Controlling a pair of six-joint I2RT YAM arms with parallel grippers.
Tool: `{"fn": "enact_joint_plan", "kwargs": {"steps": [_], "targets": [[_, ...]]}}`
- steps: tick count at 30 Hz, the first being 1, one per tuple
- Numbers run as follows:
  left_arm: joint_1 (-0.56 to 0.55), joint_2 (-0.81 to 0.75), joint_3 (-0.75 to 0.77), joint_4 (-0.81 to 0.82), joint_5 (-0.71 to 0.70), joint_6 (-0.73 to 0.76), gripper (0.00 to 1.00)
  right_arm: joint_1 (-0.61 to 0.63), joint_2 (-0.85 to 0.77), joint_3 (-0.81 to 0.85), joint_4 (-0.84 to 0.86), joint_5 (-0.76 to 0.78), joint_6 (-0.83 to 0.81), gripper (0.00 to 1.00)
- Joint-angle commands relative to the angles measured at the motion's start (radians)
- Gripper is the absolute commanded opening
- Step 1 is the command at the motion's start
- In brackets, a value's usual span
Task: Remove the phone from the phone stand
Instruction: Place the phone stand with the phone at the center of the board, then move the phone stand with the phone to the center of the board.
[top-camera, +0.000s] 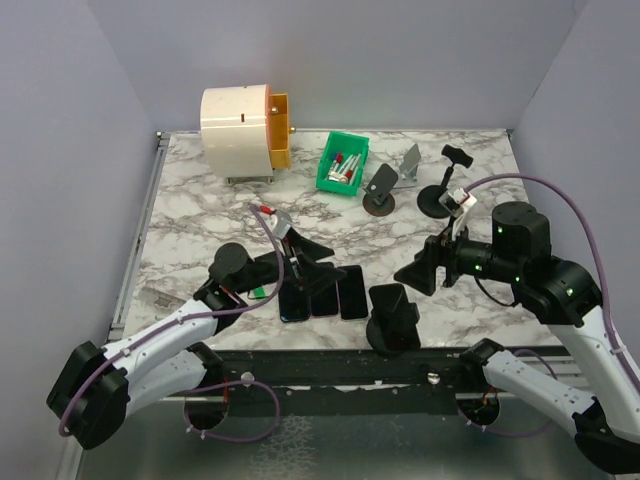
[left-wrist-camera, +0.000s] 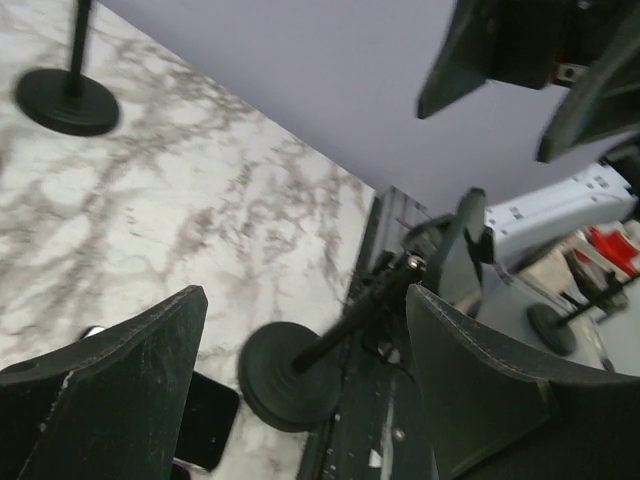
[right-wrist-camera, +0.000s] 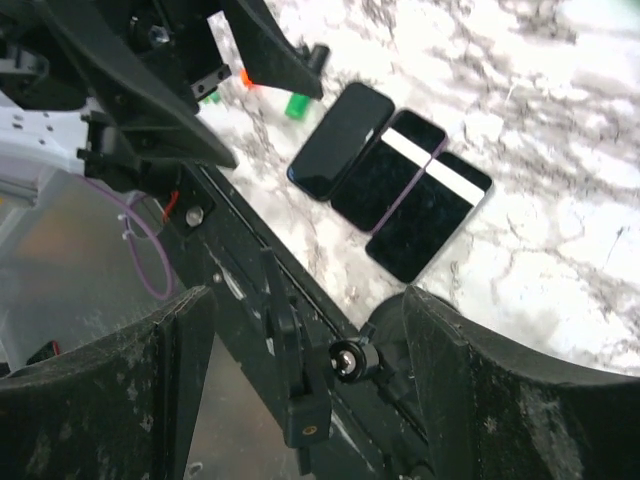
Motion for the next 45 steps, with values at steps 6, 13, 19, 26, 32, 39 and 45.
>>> {"fn": "enact_joint_plan", "kwargs": {"steps": [6, 13, 19, 26, 32, 39, 45], "targets": [[-0.218, 0.118, 0.135, 0.018, 0.073, -0.013, 0.81, 0.001, -0.083, -0.139, -0.033, -0.070, 0.023, 0.64], [-0.235, 0.219, 0.194, 0.056, 0.126, -0.039, 0.80, 0.001, -0.130, -0.229, 0.035, -0.119, 0.052, 0.49], [-0.249, 0.260, 0.198, 0.070, 0.148, -0.036, 0.75, 0.001, -0.157, -0.277, 0.076, -0.115, 0.064, 0.31], [-0.264, 0.268, 0.209, 0.078, 0.180, -0.053, 0.62, 0.001, -0.211, -0.355, 0.159, -0.114, 0.110, 0.17], [-0.290, 0.292, 0.223, 0.081, 0.190, -0.064, 0.52, 0.001, -0.248, -0.407, 0.183, -0.084, 0.138, 0.11], [-0.300, 0.298, 0.232, 0.083, 0.172, -0.053, 0.24, 0.001, -0.235, -0.392, 0.163, -0.048, 0.145, 0.10], [-0.300, 0.288, 0.233, 0.083, 0.119, -0.033, 0.00, 0.001, -0.207, -0.331, 0.108, -0.017, 0.124, 0.19]]}}
